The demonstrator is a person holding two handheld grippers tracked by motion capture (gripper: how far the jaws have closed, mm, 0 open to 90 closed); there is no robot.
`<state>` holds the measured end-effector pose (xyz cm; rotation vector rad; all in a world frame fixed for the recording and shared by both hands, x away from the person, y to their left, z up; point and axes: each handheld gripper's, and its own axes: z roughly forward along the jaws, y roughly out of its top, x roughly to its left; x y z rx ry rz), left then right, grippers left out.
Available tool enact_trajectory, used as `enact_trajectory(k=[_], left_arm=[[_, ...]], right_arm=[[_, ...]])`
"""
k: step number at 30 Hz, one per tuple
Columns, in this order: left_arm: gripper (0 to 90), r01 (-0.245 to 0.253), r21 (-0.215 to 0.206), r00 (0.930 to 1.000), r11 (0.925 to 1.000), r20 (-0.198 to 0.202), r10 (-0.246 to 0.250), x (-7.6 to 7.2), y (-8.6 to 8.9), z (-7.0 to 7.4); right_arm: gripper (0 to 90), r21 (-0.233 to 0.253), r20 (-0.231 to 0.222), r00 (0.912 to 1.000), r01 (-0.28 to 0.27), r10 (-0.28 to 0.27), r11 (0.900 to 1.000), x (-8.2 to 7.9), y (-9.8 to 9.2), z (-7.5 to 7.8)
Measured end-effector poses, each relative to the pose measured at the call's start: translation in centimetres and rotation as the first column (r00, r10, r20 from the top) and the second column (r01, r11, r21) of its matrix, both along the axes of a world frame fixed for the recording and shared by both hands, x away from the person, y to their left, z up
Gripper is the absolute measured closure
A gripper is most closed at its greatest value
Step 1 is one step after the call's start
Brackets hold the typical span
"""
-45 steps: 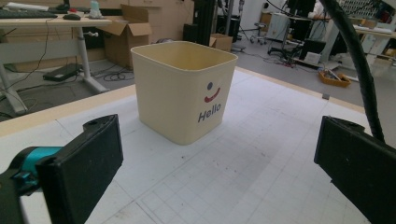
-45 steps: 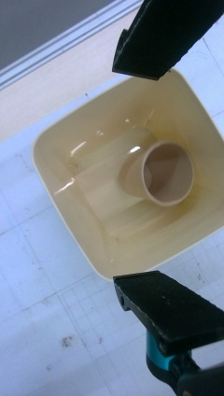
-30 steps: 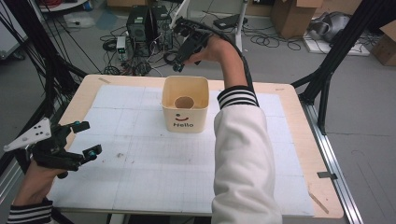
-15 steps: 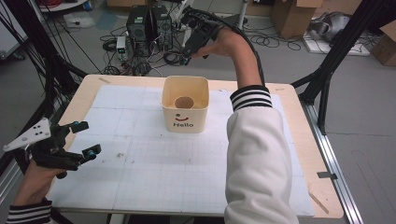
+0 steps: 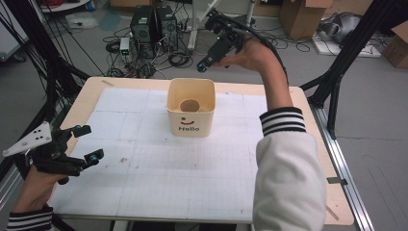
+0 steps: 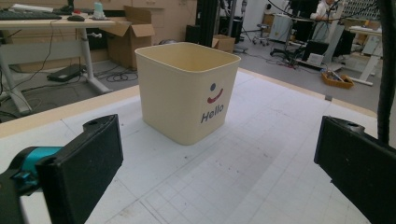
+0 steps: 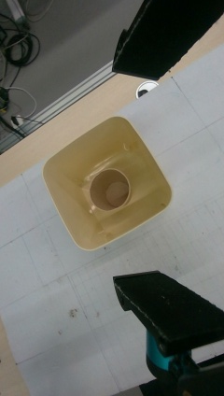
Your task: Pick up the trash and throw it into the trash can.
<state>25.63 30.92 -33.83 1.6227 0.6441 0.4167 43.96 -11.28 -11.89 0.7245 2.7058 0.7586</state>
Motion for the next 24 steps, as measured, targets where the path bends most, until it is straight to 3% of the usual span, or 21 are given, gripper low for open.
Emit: enact_trajectory(k=[1,9,15,18,19,24], left_arm=[[1.7,0.000,0.002,1.0000,1.0000,-0.001,0.000,0.0,0.0,0.0],[1.7,-0.005,0.006,1.0000,1.0000,0.001,0.005,-0.1,-0.1,0.1],[1.7,-0.003,0.012,1.0000,0.9999,-0.005,0.004,-0.1,-0.3,0.0],[1.7,0.000,0.021,1.0000,0.9998,-0.003,0.000,-0.1,-0.3,-0.1],[1.7,-0.002,0.020,1.0000,0.9998,-0.004,0.002,-0.1,-0.2,-0.1],[1.7,0.001,0.017,1.0000,0.9999,-0.001,-0.001,-0.2,0.0,-0.1]], right_arm=[[0.2,0.026,0.014,0.9999,-0.010,0.010,1.000,-0.9,-0.9,-0.3],[0.1,0.113,0.091,0.9958,-0.009,-0.001,0.994,-3.2,-4.2,-1.4],[0.1,0.169,0.134,0.9910,-0.013,-0.010,0.986,-5.6,-7.4,-3.3],[0.1,0.172,0.155,0.9878,-0.013,-0.014,0.985,-6.3,-8.1,-4.0],[0.1,0.205,0.164,0.9863,-0.018,-0.017,0.979,-7.0,-8.9,-4.6],[0.1,0.249,0.186,0.9823,-0.022,-0.025,0.968,-8.6,-10.3,-6.5]])
